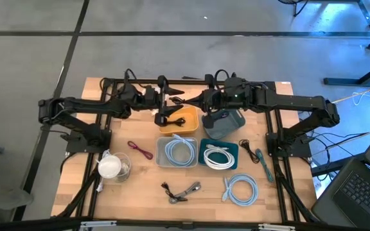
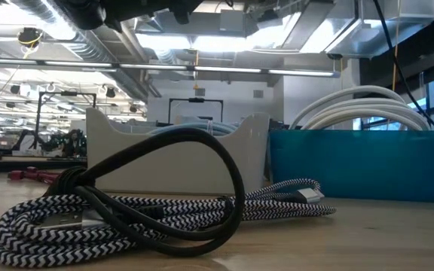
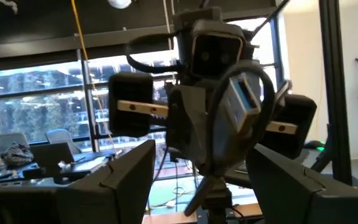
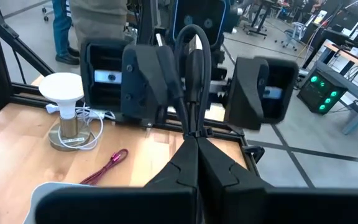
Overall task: Pick & Place USB Port
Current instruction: Put the black USB cable into the yellow bin
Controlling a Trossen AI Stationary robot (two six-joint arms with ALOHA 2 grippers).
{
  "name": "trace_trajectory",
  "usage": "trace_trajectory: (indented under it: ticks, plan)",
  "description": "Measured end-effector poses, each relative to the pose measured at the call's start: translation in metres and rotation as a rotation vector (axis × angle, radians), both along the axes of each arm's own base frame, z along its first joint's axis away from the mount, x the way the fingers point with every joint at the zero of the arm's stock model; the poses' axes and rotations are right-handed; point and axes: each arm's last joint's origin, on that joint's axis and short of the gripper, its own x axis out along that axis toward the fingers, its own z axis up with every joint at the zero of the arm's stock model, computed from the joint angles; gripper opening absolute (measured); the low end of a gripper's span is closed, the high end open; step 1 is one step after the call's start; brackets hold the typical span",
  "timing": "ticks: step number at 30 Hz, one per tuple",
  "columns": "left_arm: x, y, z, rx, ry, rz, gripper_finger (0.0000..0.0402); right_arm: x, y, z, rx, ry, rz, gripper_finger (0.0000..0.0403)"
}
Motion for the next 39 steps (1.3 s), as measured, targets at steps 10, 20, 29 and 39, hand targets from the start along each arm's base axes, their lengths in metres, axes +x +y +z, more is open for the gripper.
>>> trace_trajectory:
  ticks: [10,20,29,39]
  plan:
    - [0.016,-0.008,0.002,0.143,0.000,-0.017,0.0049,-0.001,0.000,-0.003,0.006,0.033,0.001,0.0000]
    - [0.015,-0.010,0.003,0.154,0.028,-0.030,0.0021,-0.001,0.000,-0.005,-0.008,0.054,-0.020,0.0006]
    - [0.014,-0.009,0.000,0.143,0.085,-0.041,0.0020,-0.039,-0.010,0.024,-0.139,0.286,-0.398,0.0089]
    - [0.035,0.036,0.005,0.014,0.981,0.261,0.0020,-0.069,-0.021,0.025,-0.064,0.501,-0.622,0.0132]
